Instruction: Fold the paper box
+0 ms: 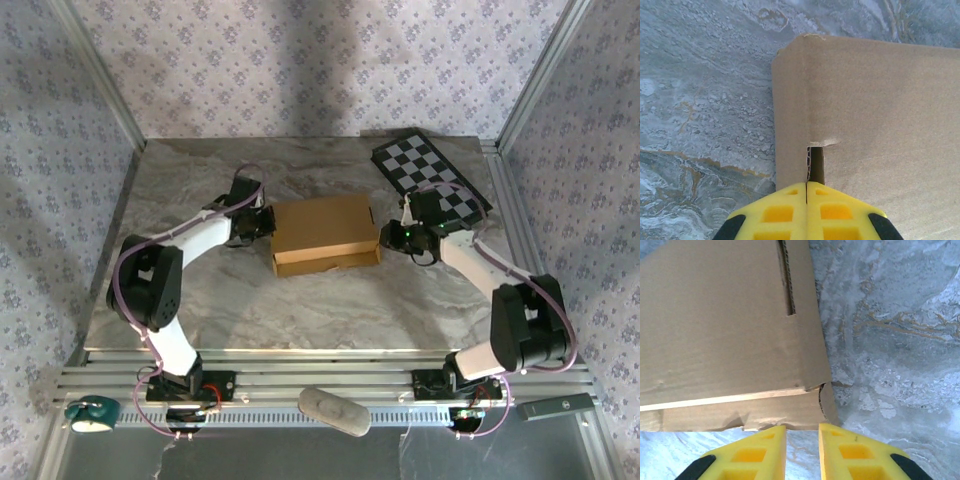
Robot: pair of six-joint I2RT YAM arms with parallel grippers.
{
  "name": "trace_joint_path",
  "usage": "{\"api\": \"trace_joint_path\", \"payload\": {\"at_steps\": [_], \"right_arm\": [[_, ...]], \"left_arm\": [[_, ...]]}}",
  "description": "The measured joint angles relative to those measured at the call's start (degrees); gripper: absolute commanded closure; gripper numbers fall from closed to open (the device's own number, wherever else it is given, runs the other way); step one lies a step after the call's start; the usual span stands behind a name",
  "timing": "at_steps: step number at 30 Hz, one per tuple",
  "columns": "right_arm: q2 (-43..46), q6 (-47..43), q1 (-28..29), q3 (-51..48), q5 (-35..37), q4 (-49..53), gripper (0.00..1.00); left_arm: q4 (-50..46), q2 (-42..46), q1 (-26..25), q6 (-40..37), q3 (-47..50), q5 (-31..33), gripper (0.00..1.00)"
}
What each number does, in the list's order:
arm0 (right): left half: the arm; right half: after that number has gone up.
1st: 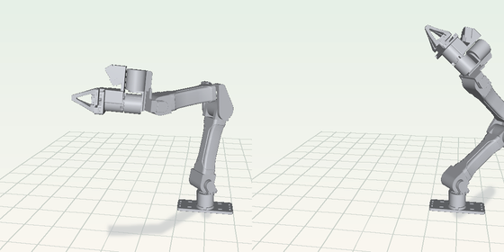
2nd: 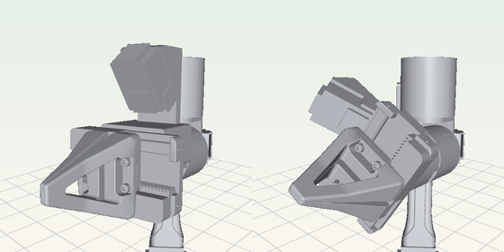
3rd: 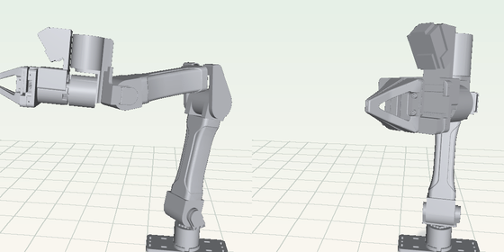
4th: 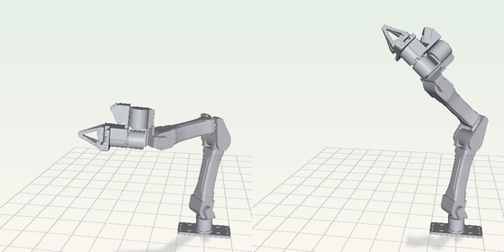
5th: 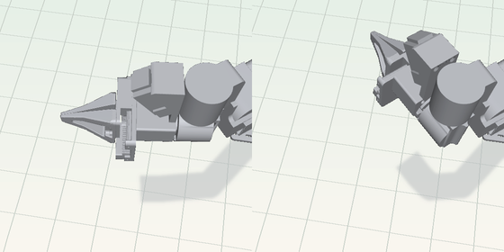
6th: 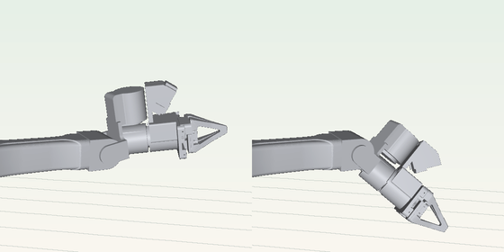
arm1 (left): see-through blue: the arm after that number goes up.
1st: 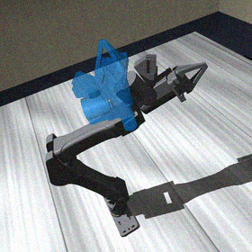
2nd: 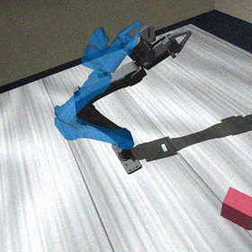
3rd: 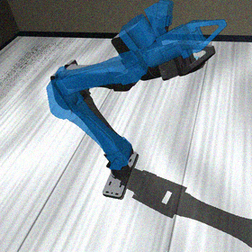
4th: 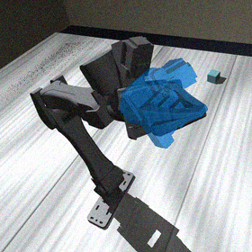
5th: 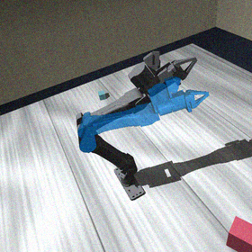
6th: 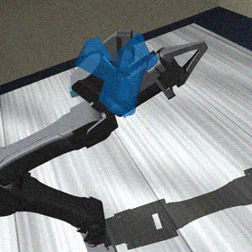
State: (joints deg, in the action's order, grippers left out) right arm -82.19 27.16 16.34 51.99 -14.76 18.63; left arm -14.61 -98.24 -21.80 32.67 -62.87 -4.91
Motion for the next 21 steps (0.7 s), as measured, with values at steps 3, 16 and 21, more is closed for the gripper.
{"api": "trace_joint_path", "payload": {"at_steps": [3, 16, 21], "right_arm": [[1.88, 0.13, 0.26, -1.20, 0.00, -0.02, 0.80], [5.86, 4.42, 7.56, -6.95, 1.49, -4.57, 0.80], [7.61, 4.98, 14.97, -9.84, 4.72, -8.39, 0.76]], "left_arm": [[1.75, 2.32, -0.85, 0.00, 1.95, 1.81, 1.00], [14.93, 9.01, -4.83, 0.26, 15.06, 9.62, 1.00], [17.75, 9.60, -5.66, 1.14, 17.57, 12.11, 1.00]]}}
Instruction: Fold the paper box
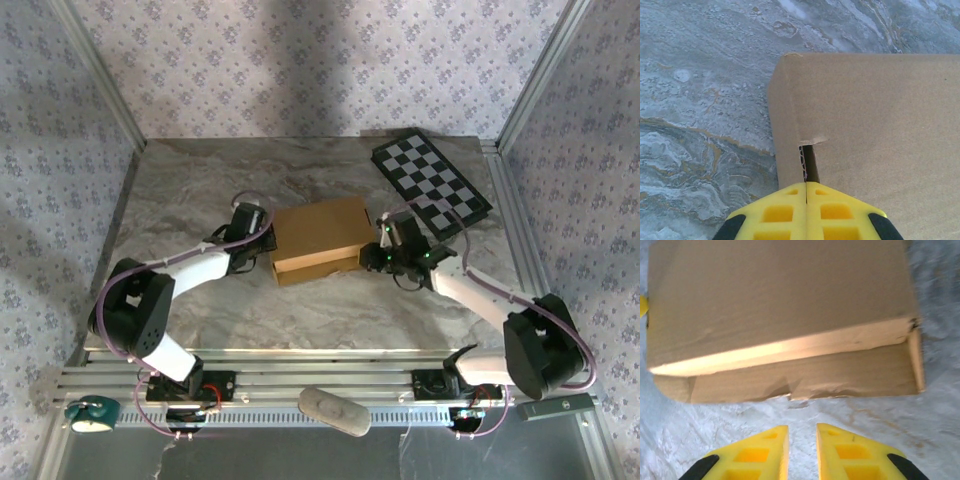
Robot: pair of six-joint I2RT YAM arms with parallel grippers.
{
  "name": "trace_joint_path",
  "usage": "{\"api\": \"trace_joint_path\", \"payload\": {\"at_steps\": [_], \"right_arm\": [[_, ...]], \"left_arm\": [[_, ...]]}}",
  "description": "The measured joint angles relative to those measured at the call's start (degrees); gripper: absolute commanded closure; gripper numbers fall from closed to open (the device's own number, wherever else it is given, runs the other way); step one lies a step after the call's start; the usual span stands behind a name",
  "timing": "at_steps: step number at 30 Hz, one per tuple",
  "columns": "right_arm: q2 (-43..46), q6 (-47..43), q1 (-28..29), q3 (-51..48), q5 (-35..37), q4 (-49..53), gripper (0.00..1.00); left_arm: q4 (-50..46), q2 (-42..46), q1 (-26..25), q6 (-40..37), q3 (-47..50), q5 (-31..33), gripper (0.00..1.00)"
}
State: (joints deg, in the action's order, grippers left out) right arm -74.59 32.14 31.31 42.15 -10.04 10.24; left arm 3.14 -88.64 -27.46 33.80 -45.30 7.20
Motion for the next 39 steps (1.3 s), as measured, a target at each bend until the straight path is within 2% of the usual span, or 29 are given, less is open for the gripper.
{"api": "trace_joint_path", "payload": {"at_steps": [6, 11, 16, 24, 29, 39], "right_arm": [[-1.22, -2.12, 12.94, -1.77, 6.45, -7.19, 0.71], [-11.80, -3.93, 22.27, 3.23, 11.17, -12.37, 0.63], [-22.14, -5.07, 28.74, 8.90, 14.32, -18.49, 0.58], [-32.00, -5.25, 30.67, 16.76, 18.21, -22.47, 0.57], [-34.77, -5.03, 30.73, 19.54, 19.54, -22.73, 0.60], [-36.00, -3.32, 29.33, 20.72, 20.35, -23.39, 0.85]], "left_arm": [[1.51, 0.17, -0.09, 0.81, 0.48, 1.31, 1.00], [2.73, 0.17, -0.09, 1.70, 0.74, 1.42, 1.00], [3.56, 0.26, -0.09, 2.54, 1.27, 1.40, 1.00], [4.68, 0.26, -0.09, 3.19, 1.29, 0.98, 1.00], [5.27, 0.26, -0.09, 3.45, 1.29, 0.39, 1.00], [5.64, 0.26, 0.07, 3.80, 1.29, 0.17, 1.00]]}}
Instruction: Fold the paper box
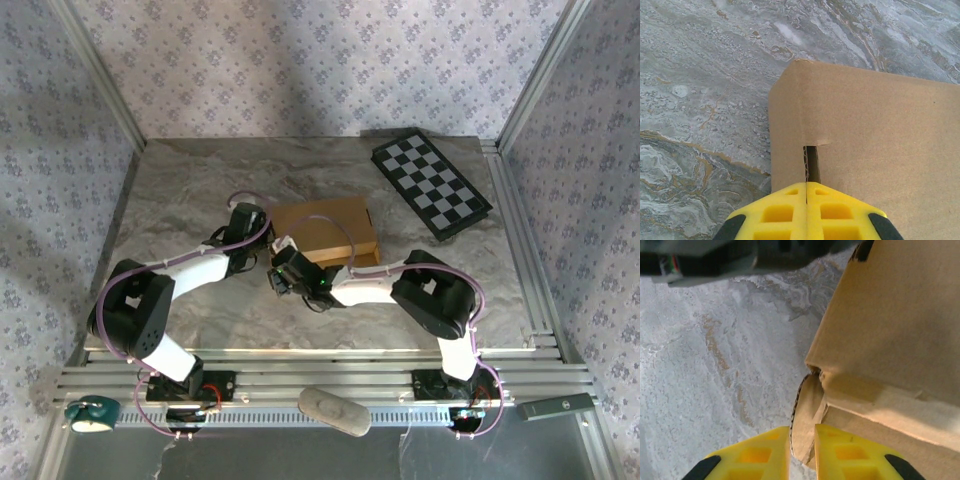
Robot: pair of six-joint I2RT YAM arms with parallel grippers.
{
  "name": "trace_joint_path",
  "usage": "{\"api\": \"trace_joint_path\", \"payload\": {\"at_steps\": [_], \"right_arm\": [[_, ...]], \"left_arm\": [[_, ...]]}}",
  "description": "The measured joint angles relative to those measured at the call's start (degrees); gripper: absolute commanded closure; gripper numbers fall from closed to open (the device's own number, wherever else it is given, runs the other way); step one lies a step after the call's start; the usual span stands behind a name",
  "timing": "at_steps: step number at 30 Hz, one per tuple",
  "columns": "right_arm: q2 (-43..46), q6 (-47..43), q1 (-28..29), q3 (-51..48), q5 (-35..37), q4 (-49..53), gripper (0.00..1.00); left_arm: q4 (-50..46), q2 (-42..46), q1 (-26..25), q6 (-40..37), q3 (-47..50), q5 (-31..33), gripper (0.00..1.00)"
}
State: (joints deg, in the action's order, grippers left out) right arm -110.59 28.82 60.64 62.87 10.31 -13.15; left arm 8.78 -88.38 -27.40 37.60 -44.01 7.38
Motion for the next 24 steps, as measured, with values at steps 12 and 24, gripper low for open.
{"api": "trace_joint_path", "payload": {"at_steps": [12, 24], "right_arm": [[-0.44, 0.74, -3.21, 0.07, -5.16, 1.97, 0.98], [-0.66, 0.04, -4.37, 3.39, -8.90, 8.98, 0.98]], "left_arm": [[2.03, 2.21, -0.20, -0.02, 2.75, -0.07, 1.00], [4.87, 5.09, -1.99, 1.07, 6.88, 0.83, 1.00]]}}
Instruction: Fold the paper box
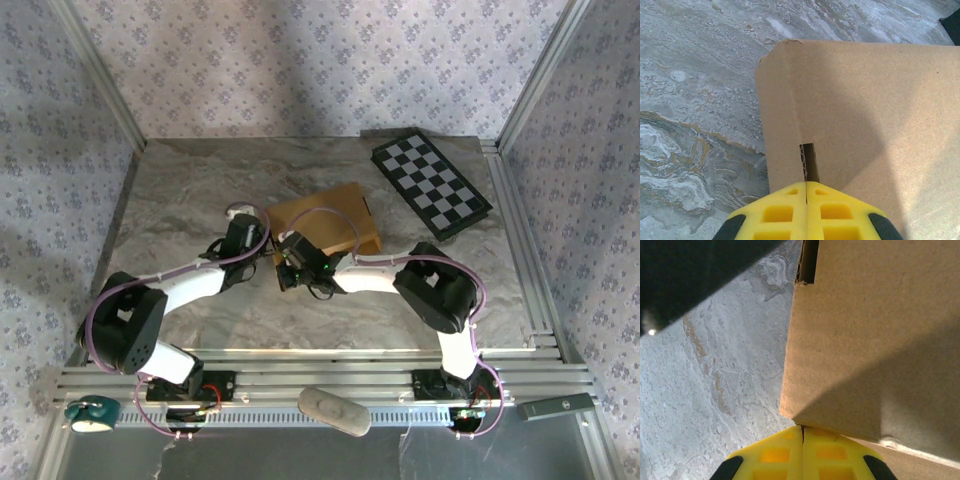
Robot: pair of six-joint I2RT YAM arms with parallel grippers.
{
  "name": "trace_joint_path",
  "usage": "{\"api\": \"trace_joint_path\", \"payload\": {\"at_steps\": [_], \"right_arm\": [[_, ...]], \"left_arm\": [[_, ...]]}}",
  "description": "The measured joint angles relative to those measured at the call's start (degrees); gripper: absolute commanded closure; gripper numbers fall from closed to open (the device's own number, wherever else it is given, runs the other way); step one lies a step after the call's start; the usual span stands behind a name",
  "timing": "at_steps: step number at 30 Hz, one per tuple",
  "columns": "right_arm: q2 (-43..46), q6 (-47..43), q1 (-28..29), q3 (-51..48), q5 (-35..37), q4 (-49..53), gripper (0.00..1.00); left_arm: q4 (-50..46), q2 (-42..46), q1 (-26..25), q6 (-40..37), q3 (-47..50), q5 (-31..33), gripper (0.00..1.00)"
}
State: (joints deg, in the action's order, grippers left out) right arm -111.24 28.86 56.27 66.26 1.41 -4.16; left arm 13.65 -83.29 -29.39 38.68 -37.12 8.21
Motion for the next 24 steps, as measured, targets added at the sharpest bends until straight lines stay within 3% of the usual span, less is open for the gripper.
{"api": "trace_joint_path", "payload": {"at_steps": [11, 24], "right_arm": [[0.94, -1.46, -0.70, 0.17, -0.79, 2.60, 0.73], [13.84, 2.40, -3.10, -10.12, -2.75, 2.47, 0.70]], "left_arm": [[-2.78, 2.34, -4.07, 0.44, 1.09, 2.36, 1.00], [-4.33, 4.07, -7.82, 1.11, 1.27, 5.60, 1.00]]}}
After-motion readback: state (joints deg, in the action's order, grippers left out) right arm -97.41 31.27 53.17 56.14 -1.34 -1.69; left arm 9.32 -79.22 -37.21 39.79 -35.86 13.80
